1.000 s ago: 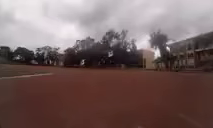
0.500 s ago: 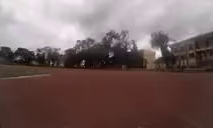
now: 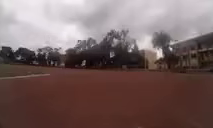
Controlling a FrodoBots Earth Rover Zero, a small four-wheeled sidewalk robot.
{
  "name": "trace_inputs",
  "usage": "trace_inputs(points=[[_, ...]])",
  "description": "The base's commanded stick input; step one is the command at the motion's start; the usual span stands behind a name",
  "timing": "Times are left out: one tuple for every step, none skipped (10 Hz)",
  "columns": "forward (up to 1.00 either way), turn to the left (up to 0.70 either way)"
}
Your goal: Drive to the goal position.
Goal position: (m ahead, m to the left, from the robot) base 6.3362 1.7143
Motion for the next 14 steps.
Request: trace_inputs(points=[[0.70,0.00],[0.70,0.00],[0.70,0.00],[0.70,0.00],[0.70,0.00],[0.70,0.00],[0.70,0.00],[0.70,0.00],[0.70,0.00],[0.70,0.00],[0.70,0.00],[0.70,0.00],[0.70,0.00],[0.70,0.00]])
